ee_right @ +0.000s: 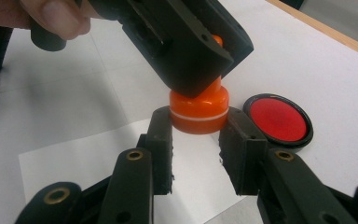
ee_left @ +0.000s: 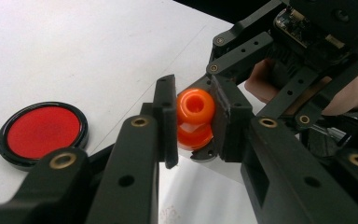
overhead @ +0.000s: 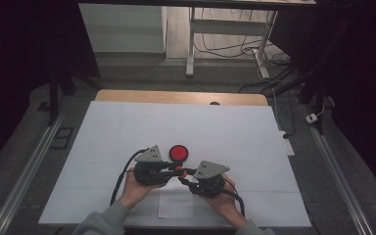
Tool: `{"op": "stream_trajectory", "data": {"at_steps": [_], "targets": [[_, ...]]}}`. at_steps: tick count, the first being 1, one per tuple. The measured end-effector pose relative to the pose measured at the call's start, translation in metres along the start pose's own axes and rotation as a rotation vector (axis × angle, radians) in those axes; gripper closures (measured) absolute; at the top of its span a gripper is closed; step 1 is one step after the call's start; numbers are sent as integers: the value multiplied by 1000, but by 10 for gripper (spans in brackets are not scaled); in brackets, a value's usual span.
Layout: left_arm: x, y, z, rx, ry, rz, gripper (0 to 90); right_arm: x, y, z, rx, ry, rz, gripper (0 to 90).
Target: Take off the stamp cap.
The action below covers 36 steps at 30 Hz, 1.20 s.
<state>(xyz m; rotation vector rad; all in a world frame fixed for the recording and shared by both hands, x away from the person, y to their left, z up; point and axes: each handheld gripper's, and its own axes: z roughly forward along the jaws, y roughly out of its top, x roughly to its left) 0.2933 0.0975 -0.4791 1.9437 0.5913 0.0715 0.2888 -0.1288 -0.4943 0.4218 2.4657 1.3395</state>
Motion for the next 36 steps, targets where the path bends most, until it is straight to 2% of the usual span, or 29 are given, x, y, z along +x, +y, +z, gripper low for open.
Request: {"op": "stream_trajectory", "data": {"at_steps": [9,16,17,18,19,20,21,23,29,36], "targets": [[0,0,-1,-3,-4,-4,733,0,0,0,-5,0,0,653],[1,0,0,1,-9,-6,733,0,0,-1,0,3,-18,653],[3,1,-7,-38,16,-15,733,0,-1,1,39,-2,-38,653],[3,1,-7,-38,16,-15,733,0,-1,1,39,-2,-38,653],[7,1,-13,-69,12,-38,733,0,-4,3,61,-10,-52,653],[11,1,-19,-89,9,-54,733,-1,-8,4,60,0,-32,653],[15,0,-26,-105,5,-78,733,-3,-8,3,32,6,11,653],[16,-1,-26,-99,3,-80,733,-4,-6,2,22,3,6,653],[10,0,-18,-63,-2,-42,732,-6,-6,-2,9,-14,18,652],[10,0,-18,-59,10,-43,731,-10,-7,-7,-15,-24,39,652]]}}
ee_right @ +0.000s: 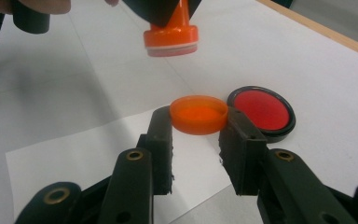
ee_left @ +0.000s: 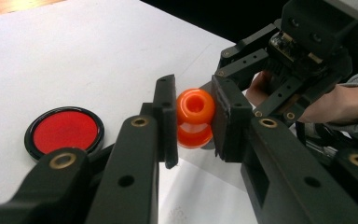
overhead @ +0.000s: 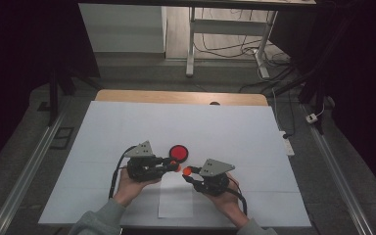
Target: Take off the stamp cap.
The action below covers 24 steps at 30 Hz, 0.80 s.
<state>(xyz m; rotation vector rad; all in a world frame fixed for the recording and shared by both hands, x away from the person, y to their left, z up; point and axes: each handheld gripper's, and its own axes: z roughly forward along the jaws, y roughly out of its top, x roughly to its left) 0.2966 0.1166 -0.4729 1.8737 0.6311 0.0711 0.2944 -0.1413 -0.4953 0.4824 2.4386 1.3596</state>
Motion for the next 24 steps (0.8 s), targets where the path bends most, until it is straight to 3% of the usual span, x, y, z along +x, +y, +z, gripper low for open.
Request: {"op": "stream_trajectory", "data": {"at_steps": [24], "targets": [[5,-3,-1,34,50,12,729,-9,-10,-11,-9,-61,0,650]]}}
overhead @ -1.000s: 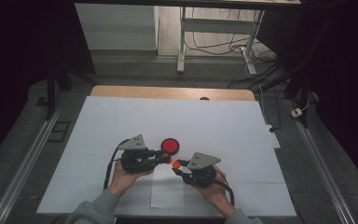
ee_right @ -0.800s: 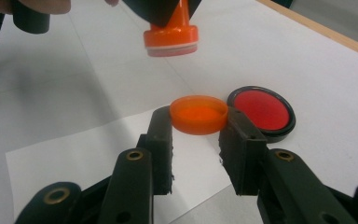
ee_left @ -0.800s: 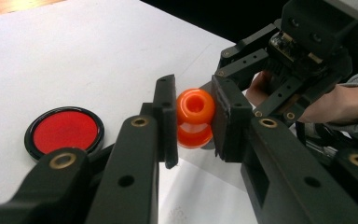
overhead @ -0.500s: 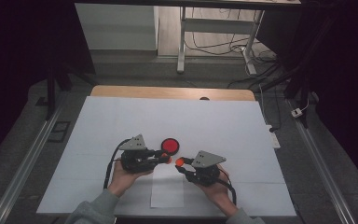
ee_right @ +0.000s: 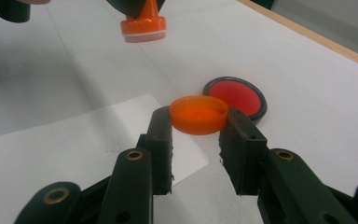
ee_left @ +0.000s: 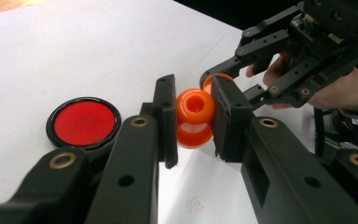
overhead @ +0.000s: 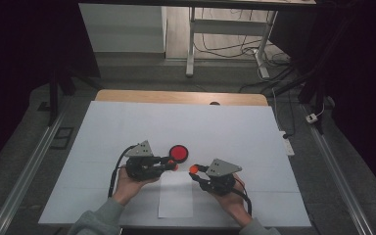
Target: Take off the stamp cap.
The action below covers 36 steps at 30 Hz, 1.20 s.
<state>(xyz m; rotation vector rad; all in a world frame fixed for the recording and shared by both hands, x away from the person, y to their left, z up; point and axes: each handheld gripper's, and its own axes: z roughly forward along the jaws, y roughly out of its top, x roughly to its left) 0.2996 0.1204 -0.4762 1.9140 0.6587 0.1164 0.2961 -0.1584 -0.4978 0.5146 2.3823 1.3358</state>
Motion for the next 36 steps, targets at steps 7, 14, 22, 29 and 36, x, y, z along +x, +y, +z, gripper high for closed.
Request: {"op": "stream_trajectory", "data": {"at_steps": [7,14,22,29,36], "targets": [[2,-1,-1,6,9,-5,729,-4,-7,-9,5,-19,9,649],[4,-2,-2,8,12,-11,729,-11,-15,-21,7,-32,29,649],[4,-2,-1,10,16,-12,729,-20,-26,-38,5,-59,76,649],[5,-2,-2,8,17,-14,729,-26,-36,-54,-4,-88,107,649],[7,-2,-4,-3,21,-20,729,-35,-48,-73,-3,-125,136,649]]}}
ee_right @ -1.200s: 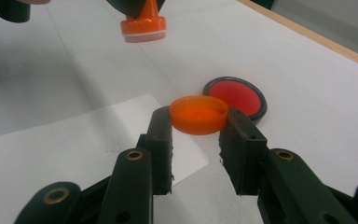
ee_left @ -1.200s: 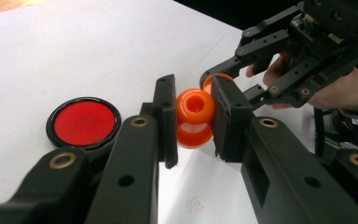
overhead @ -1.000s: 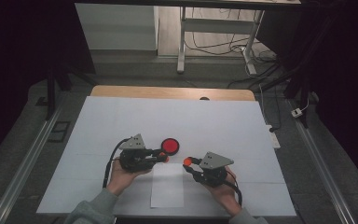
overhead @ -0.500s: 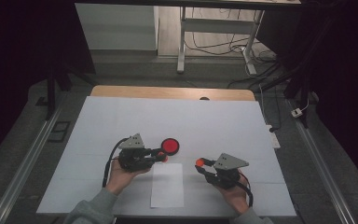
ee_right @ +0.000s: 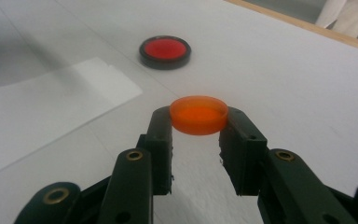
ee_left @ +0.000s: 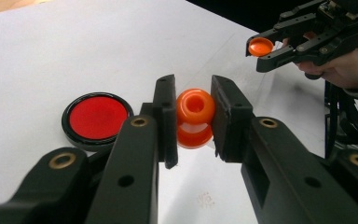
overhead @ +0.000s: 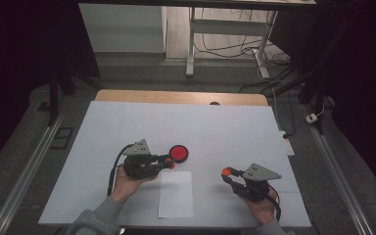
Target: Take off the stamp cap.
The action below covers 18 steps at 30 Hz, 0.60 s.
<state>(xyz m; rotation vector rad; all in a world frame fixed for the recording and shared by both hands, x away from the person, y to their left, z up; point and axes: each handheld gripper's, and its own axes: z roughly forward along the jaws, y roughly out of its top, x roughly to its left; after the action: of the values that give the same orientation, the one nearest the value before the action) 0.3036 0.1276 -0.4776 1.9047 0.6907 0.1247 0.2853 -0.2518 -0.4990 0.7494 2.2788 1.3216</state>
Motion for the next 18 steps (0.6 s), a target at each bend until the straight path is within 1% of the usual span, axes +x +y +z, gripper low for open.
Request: {"op": "stream_trajectory", "data": {"at_steps": [1,4,5,6,10,14,15,18], "targets": [[0,0,0,-1,0,0,729,-2,-2,-2,-6,-3,8,649],[1,0,0,-2,3,-5,729,-7,-6,-8,-3,-18,16,649],[2,0,0,-4,3,-7,729,-9,-7,-11,1,-30,21,649],[2,0,0,-5,3,-8,729,-11,-8,-12,-4,-25,24,649],[3,-1,-1,-3,7,-6,729,-16,-12,-17,-1,-33,33,649],[2,0,-2,-11,11,-6,729,-15,-11,-18,-1,-38,26,649],[2,0,-3,-13,13,-5,729,-14,-11,-17,-9,-32,24,649],[1,1,-3,-14,15,2,729,-13,-10,-17,-6,-27,14,649]]}}
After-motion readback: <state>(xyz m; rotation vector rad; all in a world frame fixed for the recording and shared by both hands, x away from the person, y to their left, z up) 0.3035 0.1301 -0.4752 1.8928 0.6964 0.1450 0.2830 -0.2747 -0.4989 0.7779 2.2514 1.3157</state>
